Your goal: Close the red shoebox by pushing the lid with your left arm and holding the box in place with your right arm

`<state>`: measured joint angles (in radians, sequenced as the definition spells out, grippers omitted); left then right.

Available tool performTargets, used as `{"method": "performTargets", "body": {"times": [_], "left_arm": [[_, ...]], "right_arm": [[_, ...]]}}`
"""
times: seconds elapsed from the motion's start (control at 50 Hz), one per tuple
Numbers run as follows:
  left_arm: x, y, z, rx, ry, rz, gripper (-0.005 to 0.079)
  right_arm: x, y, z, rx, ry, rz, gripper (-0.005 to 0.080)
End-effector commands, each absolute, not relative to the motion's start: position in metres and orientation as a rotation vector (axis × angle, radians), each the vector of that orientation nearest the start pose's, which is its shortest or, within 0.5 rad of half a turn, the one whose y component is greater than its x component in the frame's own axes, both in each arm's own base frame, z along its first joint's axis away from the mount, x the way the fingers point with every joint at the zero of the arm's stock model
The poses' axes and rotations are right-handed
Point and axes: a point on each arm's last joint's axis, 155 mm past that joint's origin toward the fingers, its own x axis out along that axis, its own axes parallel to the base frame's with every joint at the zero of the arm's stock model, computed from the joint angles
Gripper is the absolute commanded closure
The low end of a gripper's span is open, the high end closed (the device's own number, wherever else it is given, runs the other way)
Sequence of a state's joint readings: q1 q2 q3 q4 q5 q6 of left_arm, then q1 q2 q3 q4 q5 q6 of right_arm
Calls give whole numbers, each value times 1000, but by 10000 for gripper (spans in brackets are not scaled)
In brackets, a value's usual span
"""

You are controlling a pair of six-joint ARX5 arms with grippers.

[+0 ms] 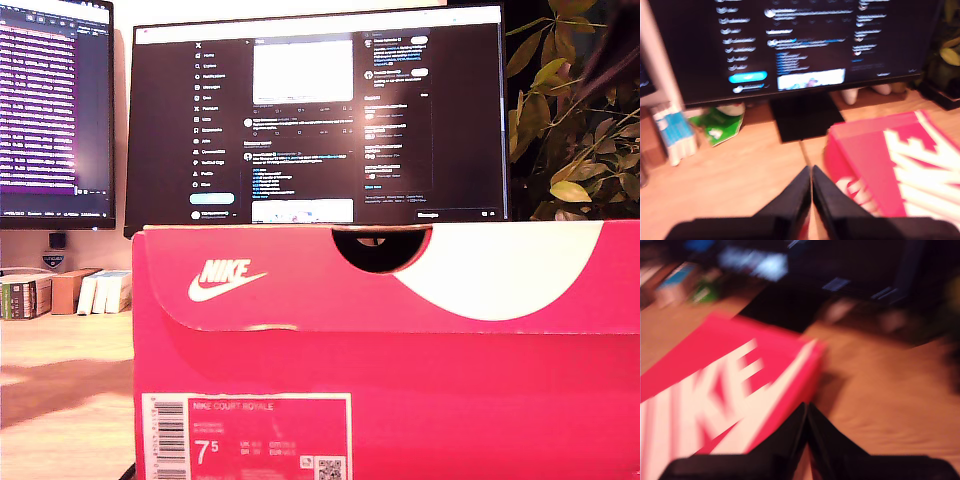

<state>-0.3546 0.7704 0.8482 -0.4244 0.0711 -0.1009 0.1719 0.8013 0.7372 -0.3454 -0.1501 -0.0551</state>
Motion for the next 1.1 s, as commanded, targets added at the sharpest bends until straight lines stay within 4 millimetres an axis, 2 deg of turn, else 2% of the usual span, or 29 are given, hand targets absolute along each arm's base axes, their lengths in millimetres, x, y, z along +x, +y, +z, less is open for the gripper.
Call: {"method": "performTargets", "body": {"times": [0.0, 0.14, 0.32, 0.52, 0.72, 0.84, 0.92, 1.08], "left_arm": [[282, -112, 267, -33, 365, -388, 761], [280, -96, 264, -46, 302, -347, 761], [271, -88, 272, -53, 211, -330, 761], [256, -81, 252, -55, 186, -316, 761], [242, -77, 238, -76, 132, -318, 761], [232, -73, 245, -88, 60, -315, 761], [229, -68, 251, -94, 4, -293, 762], [228, -55, 243, -107, -18, -229, 761]], "right_arm": [[303, 67, 239, -73, 376, 274, 765], [301, 42, 260, -70, 256, 171, 765], [293, 24, 265, -77, 144, 103, 764], [278, 14, 269, -50, 24, 67, 764], [260, 14, 259, 4, -38, 66, 764], [250, 14, 261, 9, -92, 65, 764], [247, 13, 254, 10, -102, 63, 764], [237, 2, 244, 29, -114, 4, 764]]}}
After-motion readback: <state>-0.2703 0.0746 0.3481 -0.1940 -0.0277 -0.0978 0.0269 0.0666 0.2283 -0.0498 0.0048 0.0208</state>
